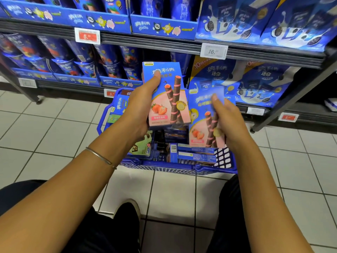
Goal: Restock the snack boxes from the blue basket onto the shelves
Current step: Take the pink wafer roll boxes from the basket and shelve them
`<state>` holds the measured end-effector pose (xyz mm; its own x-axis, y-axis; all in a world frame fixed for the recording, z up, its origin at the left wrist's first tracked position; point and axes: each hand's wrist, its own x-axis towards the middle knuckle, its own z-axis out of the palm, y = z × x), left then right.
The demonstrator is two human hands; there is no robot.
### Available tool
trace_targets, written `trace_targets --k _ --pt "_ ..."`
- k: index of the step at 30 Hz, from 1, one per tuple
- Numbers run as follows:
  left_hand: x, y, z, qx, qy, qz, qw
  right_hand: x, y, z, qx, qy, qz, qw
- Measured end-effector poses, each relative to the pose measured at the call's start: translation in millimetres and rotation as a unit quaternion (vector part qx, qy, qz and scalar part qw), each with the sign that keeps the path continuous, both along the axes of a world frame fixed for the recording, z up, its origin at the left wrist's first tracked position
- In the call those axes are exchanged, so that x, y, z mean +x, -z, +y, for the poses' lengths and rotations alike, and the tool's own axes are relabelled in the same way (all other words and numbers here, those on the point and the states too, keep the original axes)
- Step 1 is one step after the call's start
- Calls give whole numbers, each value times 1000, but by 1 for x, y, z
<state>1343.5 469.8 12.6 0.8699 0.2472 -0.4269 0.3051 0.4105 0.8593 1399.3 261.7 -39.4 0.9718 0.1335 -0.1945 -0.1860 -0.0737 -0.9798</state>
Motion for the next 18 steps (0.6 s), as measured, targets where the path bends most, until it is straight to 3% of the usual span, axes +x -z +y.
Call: trace_targets --k 4,6,8,13,18 --pt "1 -1 1 21 -19 6 1000 1 -30 -3 169 30 85 981" --pt "3 2 1 43 -22 12 999 -1 -41 -5 297 33 114 948" --pt "5 5 1 64 -17 17 998 -2 -51 -5 366 44 126 921" --pt "6 9 -7 87 6 15 996 -6 -51 21 298 5 140 944" --pt "5 14 -9 98 14 4 995 -14 -35 42 123 -18 95 988"
